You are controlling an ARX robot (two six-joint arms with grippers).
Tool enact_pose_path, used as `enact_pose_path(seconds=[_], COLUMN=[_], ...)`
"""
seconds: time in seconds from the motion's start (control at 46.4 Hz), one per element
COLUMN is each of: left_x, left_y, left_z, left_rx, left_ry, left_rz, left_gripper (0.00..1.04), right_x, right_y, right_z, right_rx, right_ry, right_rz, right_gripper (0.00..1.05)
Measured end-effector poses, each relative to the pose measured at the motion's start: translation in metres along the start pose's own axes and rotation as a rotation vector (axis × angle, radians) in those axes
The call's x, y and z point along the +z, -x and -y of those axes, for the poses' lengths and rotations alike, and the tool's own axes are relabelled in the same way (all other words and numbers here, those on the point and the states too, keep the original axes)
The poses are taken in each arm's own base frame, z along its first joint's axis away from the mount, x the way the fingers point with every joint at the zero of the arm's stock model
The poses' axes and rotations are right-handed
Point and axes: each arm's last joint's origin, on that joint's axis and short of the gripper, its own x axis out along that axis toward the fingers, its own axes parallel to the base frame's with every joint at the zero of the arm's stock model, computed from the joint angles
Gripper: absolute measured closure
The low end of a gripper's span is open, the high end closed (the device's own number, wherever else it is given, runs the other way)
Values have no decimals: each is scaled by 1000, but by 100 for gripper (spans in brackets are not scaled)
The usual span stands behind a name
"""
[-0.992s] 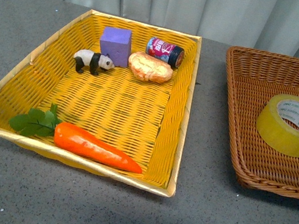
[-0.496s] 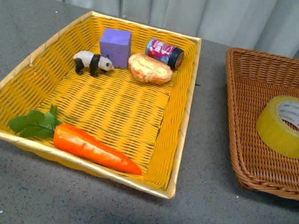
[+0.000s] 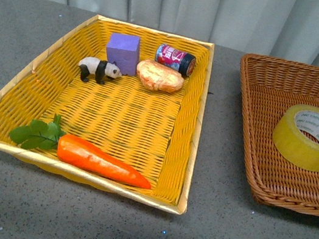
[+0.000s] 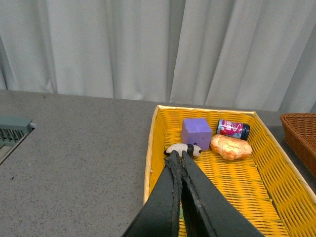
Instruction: Move tape to another basket
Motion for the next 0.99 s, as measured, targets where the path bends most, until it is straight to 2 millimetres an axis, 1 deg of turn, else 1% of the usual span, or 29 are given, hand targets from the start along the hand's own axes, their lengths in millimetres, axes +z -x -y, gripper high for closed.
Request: enact_pose_path(seconds=[0.518, 0.863, 0.927, 0.992], left_x=[3, 3, -2, 0], left_y=[18, 26, 34, 37], left_z=[0, 0, 0, 0], left_rx=[0, 0, -1, -1], left_ry=[0, 0, 0, 0], left_rz=[11, 11, -23, 3], left_gripper=[101, 101, 101, 101], right_x=[3, 2, -2, 0], right_y=[17, 25, 32, 34], right_z=[0, 0, 0, 0], right_rx=[0, 0, 2, 1], right_ry=[0, 0, 0, 0], right_rz=[13, 12, -22, 8], right_gripper=[104, 104, 104, 104])
